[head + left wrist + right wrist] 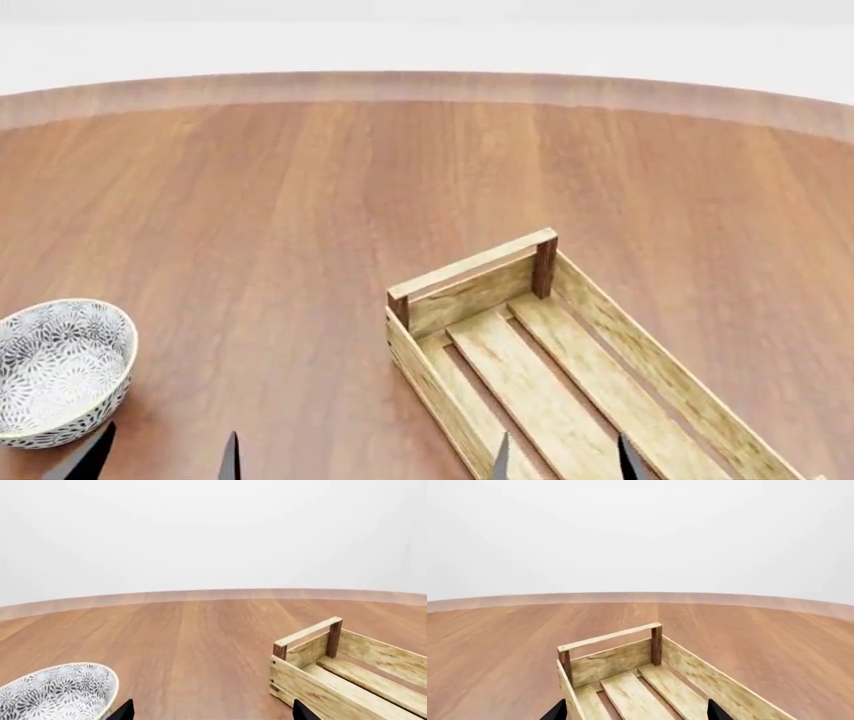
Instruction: Pick up the chocolate pudding and put it in the tray.
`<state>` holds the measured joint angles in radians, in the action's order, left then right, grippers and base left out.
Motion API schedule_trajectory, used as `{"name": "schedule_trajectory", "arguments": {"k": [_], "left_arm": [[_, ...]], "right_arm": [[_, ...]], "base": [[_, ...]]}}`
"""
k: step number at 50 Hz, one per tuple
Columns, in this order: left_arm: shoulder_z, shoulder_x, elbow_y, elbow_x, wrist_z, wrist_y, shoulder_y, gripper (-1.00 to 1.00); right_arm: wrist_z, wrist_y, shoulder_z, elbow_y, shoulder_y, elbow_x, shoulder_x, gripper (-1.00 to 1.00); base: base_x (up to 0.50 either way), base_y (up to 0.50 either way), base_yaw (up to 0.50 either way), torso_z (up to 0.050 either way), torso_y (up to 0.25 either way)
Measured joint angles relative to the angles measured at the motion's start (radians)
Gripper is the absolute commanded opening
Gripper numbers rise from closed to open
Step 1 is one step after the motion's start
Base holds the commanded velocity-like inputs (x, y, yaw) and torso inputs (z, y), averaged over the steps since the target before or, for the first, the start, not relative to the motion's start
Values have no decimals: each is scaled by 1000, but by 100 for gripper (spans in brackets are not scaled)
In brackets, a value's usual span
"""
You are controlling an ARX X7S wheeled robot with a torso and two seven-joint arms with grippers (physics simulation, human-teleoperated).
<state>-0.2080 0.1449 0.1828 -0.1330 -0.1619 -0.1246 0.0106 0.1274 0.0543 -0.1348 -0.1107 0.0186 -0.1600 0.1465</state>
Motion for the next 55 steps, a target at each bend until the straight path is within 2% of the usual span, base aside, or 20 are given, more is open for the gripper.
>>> {"name": "schedule_trajectory", "arguments": {"k": [14,28,55], "left_arm": [[-7,10,21,-14,-12,-13,-3,100],[-14,20,36,-24,-25,-20,-5,100],[-30,32,34,-37,-43,-20,1,100]], "right_arm": [[-42,-43,-14,-109,-147,-41,61,100],[-92,-182,-49,-199,-365,-38,119,100],[-167,-411,-170,-123,-564,55,149,100]], "base": [[0,0,0,0,0],[0,0,0,0,0],[0,0,0,0,0]]}}
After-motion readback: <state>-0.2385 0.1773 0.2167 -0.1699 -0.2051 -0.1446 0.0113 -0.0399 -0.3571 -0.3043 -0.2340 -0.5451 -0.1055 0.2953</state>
